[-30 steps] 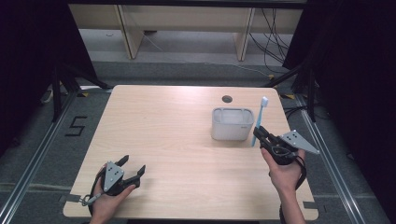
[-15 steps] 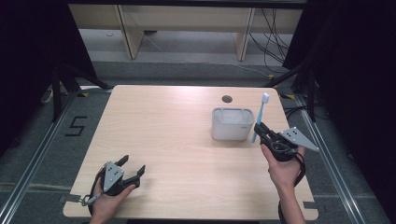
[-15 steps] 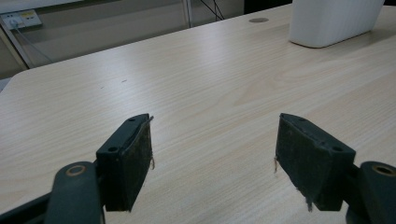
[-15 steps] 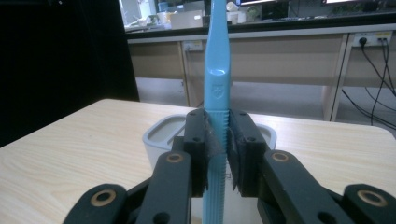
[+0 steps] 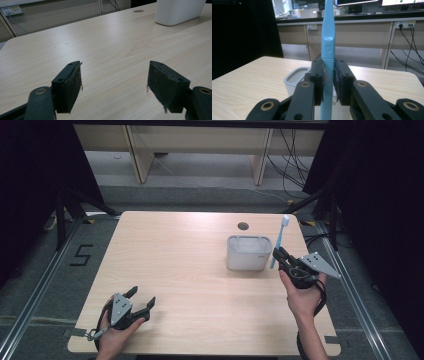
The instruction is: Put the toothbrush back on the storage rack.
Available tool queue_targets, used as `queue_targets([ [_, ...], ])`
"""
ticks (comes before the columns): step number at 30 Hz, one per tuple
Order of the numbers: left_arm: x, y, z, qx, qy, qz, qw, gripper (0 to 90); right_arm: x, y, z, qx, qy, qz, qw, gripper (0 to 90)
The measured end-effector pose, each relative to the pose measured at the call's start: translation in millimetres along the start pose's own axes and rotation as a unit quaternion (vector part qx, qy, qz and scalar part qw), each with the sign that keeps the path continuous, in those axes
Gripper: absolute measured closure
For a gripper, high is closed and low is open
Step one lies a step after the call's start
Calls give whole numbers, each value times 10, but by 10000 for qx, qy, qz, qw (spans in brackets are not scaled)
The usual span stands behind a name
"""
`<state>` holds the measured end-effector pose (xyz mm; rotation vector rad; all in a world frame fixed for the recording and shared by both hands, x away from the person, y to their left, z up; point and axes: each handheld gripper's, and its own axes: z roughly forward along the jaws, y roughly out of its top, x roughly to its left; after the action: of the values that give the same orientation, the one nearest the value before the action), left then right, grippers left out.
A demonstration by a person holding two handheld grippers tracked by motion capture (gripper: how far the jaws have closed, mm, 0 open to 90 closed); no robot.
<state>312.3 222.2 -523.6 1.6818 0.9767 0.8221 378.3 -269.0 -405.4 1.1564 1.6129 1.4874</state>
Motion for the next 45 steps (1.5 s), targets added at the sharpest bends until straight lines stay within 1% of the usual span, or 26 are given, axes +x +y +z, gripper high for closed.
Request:
queue_targets([
  [3, 0, -1, 1, -9, 2, -4, 10000, 269, 3, 5, 18, -6, 23, 56, 10000, 789],
  [4, 0, 0, 0, -2, 5, -2, 10000, 269, -7, 8, 23, -39, -54, -45, 10000, 789],
  [9, 1, 1, -5, 12, 5, -12, 10000, 268, 15, 19, 62, -25, -70, 94, 9999, 789],
  [13, 0, 1, -5, 6, 2, -10, 10000, 269, -3, 41, 83, -26, -97, -54, 9999, 789],
  [14, 0, 1, -5, 6, 2, -7, 10000, 269, 2, 43, 89, -41, -72, 17, 10000, 789],
  [15, 1, 1, -5, 6, 0, -6, 10000, 269, 1, 45, 96, -67, -103, 1, 9999, 789],
  [16, 1, 1, -5, 10, 0, -6, 10000, 269, -9, 49, 104, -108, -109, -79, 9999, 789],
  [17, 1, 1, -5, 10, 0, -5, 10000, 269, -9, 56, 100, -24, -125, -69, 9999, 788],
  [18, 1, 1, -5, 12, 1, -6, 10000, 269, -12, 59, 118, -82, -120, -33, 9999, 789],
  [21, 1, 1, -5, 5, 0, -13, 10000, 269, -21, 67, 122, -50, -152, -84, 9998, 789],
  [22, 1, 1, -6, 6, -1, -15, 10000, 269, -13, 67, 133, -84, -117, 5, 9999, 788],
  [24, 2, 1, -6, 7, -2, -15, 10000, 269, -22, 72, 150, -105, -76, -27, 9999, 789],
  [25, 2, 1, -6, 4, -3, -13, 10000, 269, -20, 77, 147, -55, -142, -22, 9999, 788],
  [27, 2, 1, -6, 10, -4, -13, 10000, 269, -30, 80, 164, -122, -154, -47, 9998, 789],
  [28, 2, 1, -5, 11, -5, -15, 10000, 269, -36, 91, 161, -13, -196, -49, 9998, 788],
  [29, 3, 1, -5, 12, -5, -15, 10000, 269, -36, 91, 161, -13, -196, -49, 9998, 788],
  [30, 3, 1, -5, 11, -6, -16, 10000, 269, -44, 90, 189, -122, -176, -41, 9998, 788],
  [31, 3, 1, -5, 11, -6, -16, 10000, 269, -44, 90, 189, -122, -176, -41, 9998, 788],
  [32, 3, 1, -5, 8, -5, -18, 10000, 269, -47, 100, 189, -48, -210, -22, 9998, 788],
  [33, 3, 1, -5, 9, -5, -17, 10000, 269, -41, 99, 198, -71, -201, 47, 9998, 788],
  [35, 3, 1, -5, 7, -5, -16, 10000, 269, -55, 104, 206, -101, -202, -33, 9997, 788],
  [38, 3, 2, -5, 17, -6, -11, 10000, 269, -73, 118, 223, -102, -217, -51, 9997, 788],
  [39, 3, 1, -4, 11, -2, -13, 10000, 269, -68, 119, 224, -86, -223, 9, 9997, 788],
  [40, 4, 1, -4, 13, -1, -11, 10000, 269, -78, 119, 236, -143, -220, -21, 9997, 788],
  [42, 4, 2, -4, 18, -1, -13, 10000, 270, -82, 127, 233, -55, -279, -2, 9996, 788],
  [45, 4, 1, -4, 13, -6, -17, 10000, 270, -96, 126, 254, -92, -272, -14, 9996, 788],
])
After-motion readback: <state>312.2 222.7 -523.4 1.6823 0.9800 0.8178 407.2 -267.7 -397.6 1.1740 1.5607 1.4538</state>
